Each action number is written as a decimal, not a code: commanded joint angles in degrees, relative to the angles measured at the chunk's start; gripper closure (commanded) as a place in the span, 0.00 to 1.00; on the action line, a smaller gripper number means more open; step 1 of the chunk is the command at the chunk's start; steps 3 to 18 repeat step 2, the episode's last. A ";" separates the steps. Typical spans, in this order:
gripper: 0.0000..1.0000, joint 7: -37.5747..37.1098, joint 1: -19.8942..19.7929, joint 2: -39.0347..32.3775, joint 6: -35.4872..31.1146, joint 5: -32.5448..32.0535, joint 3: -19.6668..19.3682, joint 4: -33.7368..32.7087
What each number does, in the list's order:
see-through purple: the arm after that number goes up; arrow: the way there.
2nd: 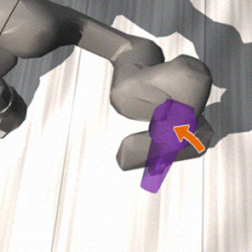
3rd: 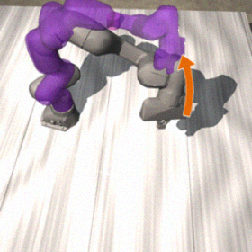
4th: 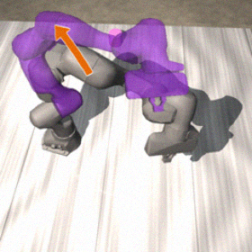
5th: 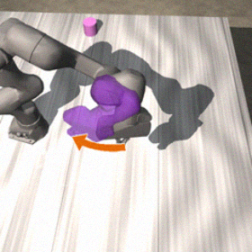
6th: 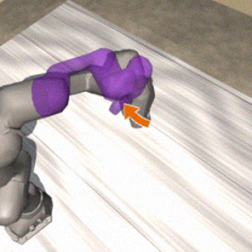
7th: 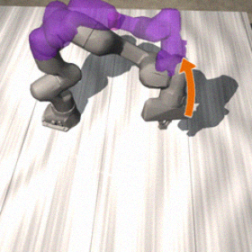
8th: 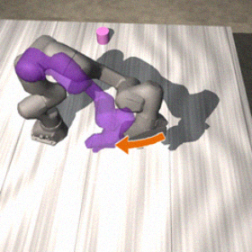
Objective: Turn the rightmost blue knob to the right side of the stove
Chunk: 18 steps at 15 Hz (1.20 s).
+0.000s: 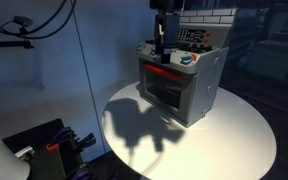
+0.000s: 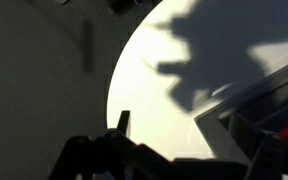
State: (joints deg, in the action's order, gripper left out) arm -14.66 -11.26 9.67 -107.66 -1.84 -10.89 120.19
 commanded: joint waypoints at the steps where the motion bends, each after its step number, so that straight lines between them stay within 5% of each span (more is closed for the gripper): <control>1: 0.00 0.20 -0.27 -0.06 0.19 0.04 0.22 -0.18; 18: 0.00 0.24 -0.27 -0.06 0.18 0.04 0.22 -0.18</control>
